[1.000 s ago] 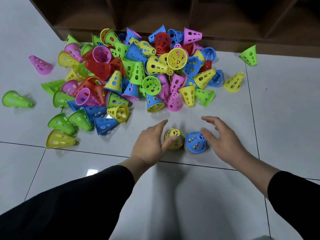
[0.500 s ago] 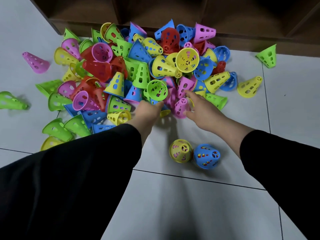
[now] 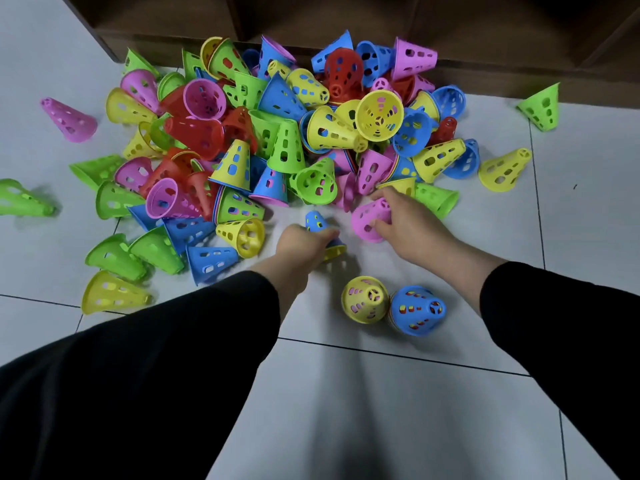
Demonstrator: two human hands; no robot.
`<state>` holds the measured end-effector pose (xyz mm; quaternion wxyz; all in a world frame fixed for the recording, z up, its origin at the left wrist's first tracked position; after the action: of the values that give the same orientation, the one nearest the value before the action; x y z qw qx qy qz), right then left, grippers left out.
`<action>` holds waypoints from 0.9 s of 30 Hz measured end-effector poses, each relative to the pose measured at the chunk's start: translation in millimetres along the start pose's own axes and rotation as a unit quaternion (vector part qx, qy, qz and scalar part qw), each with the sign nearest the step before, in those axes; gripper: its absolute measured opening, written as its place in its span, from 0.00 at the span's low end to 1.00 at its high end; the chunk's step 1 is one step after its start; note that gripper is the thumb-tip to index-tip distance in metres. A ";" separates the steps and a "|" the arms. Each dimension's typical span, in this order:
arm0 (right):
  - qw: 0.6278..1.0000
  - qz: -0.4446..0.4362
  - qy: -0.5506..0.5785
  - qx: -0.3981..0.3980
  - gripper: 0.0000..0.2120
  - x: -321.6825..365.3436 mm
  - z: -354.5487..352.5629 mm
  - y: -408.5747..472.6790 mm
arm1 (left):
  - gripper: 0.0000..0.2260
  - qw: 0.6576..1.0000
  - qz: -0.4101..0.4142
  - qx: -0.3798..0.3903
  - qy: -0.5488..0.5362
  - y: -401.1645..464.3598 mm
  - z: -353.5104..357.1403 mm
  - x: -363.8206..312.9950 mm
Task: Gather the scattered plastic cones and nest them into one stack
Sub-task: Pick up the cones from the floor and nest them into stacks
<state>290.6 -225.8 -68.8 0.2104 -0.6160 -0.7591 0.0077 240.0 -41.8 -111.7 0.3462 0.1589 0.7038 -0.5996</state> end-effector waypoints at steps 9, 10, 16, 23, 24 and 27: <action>0.971 0.021 0.159 -0.176 0.14 -15.3 -92.0 -93.5 | 0.24 0.973 0.230 0.016 0.017 -78.1 -19.0 -17.0; 0.965 0.024 0.173 -0.193 0.13 -17.1 -100.4 -106.3 | 0.23 0.964 0.263 0.037 0.010 -92.4 -15.4 -24.1; 0.985 -0.021 0.090 -0.148 0.20 -11.9 -88.1 -176.1 | 0.22 0.931 0.328 0.151 0.048 -146.2 6.6 -6.6; 0.998 -0.012 0.000 -0.059 0.21 -19.7 -15.7 -171.6 | 0.21 0.901 0.325 0.137 0.254 -125.2 14.5 45.5; 0.999 0.002 0.006 -0.050 0.21 -24.3 -8.5 -167.8 | 0.20 0.901 0.314 0.130 0.270 -120.7 16.1 47.8; 0.999 0.013 0.021 -0.042 0.21 -34.1 4.9 -157.5 | 0.18 0.894 0.301 0.127 0.307 -110.5 25.9 49.7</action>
<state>147.4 -294.6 -41.3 0.2000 -0.6338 -0.7464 -0.0345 141.8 -101.5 -65.4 0.2537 0.5822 0.6112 -0.4723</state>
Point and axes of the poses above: each hand's wrist, its own y-axis towards the middle knuckle, its own z-axis out of the palm, x = y × z, the point moved 6 cm from there along y, towards the middle knuckle, and after that the axes turned 14 degrees about -y, right-handed, at the moved point
